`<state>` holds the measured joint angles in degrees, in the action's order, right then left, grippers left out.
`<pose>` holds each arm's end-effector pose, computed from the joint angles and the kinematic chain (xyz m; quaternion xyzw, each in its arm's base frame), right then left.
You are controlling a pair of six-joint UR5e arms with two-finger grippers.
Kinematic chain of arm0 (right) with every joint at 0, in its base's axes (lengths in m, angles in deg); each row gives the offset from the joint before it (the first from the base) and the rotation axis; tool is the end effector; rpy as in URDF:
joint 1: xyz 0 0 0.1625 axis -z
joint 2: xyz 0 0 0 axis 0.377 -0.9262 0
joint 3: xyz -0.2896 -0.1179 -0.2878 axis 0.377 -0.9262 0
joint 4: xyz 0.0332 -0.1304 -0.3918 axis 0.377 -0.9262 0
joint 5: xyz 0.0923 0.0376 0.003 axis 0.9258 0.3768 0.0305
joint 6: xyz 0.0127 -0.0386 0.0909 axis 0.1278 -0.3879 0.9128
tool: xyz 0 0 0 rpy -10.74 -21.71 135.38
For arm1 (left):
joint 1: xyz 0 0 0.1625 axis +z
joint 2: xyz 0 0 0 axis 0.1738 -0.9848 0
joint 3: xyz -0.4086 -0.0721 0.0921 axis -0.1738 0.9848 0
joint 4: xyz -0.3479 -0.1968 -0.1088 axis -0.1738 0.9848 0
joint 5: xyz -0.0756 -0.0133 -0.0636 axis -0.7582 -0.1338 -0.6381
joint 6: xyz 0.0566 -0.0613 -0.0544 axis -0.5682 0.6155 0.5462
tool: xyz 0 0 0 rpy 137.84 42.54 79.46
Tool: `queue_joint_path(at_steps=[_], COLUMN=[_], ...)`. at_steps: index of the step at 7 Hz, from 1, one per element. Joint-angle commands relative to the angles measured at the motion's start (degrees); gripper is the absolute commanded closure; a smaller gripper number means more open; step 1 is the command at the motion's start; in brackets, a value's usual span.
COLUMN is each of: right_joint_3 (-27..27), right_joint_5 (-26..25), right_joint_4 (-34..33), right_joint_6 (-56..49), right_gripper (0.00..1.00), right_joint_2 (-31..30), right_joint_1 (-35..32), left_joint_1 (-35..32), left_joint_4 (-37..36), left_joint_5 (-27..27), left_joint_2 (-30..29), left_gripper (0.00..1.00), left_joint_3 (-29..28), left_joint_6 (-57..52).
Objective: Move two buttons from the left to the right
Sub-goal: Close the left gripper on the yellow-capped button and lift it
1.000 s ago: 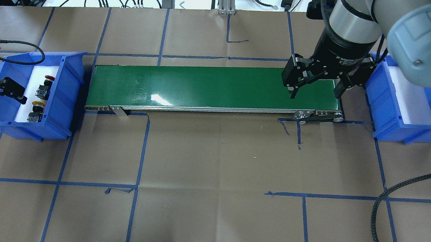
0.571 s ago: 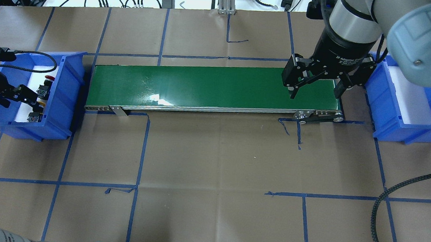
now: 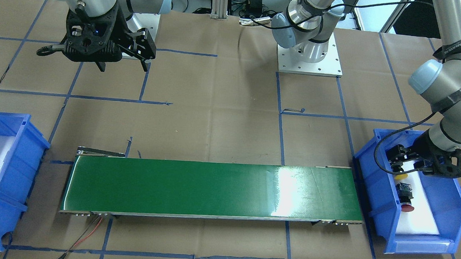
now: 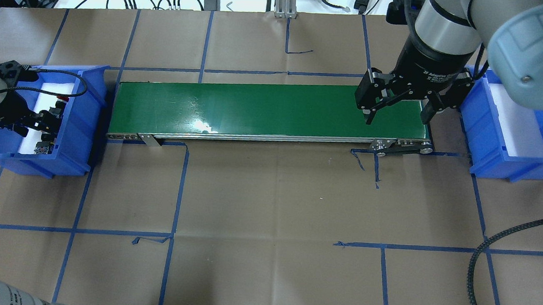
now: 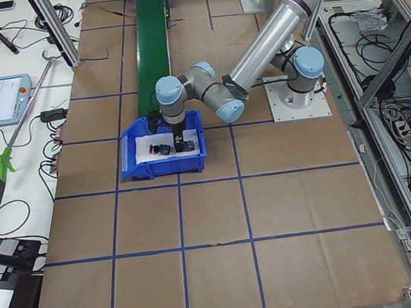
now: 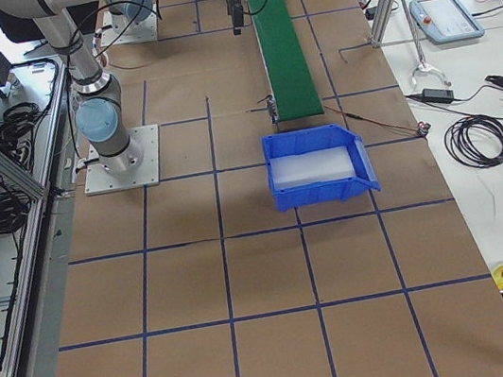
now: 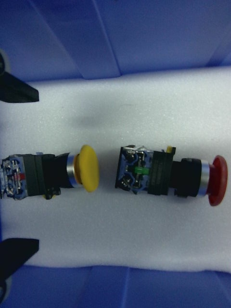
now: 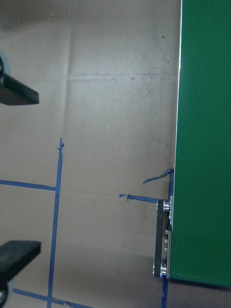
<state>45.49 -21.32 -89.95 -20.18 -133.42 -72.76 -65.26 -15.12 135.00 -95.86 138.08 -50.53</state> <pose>0.1785 -0.4655 0.4858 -0.0366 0.9985 0.0349 0.0221 0.2008 -0.5238 0.2271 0.0205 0.9998 -0.0068 0.0030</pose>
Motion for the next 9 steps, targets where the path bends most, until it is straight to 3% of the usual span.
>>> queue_joint_path(at_steps=[1,3,4,5,7,8,9], right_joint_3=[0.0,0.0,0.0,0.0,0.0,0.0,-0.09], right_joint_5=[0.0,0.0,0.0,0.0,0.0,0.0,0.0], right_joint_4=[0.0,0.0,0.0,0.0,0.09,0.17,0.18], right_joint_6=[0.0,0.0,0.0,0.0,-0.09,-0.09,-0.09], right_gripper=[0.0,0.0,0.0,0.0,0.0,0.0,0.0], right_joint_2=[0.0,0.0,0.0,-0.09,-0.17,-0.17,-0.17], right_joint_1=[-0.02,-0.02,-0.02,0.07,0.07,0.07,-0.02], left_joint_1=[0.15,0.15,0.23,0.24,0.41,0.59,0.59], left_joint_4=[-4.04,-4.05,-4.05,-3.96,-3.61,-3.44,-3.35], left_joint_5=[0.09,0.0,0.09,0.18,0.18,0.18,0.18], left_joint_2=[-1.39,-1.22,-1.22,-1.22,-1.22,-1.04,0.0], left_gripper=[0.01,0.06,0.21,0.46,0.85,0.98,1.0], left_joint_3=[2.34,2.26,1.91,1.82,1.56,1.3,1.21], left_joint_6=[0.0,0.96,1.4,1.93,2.29,2.29,2.29])
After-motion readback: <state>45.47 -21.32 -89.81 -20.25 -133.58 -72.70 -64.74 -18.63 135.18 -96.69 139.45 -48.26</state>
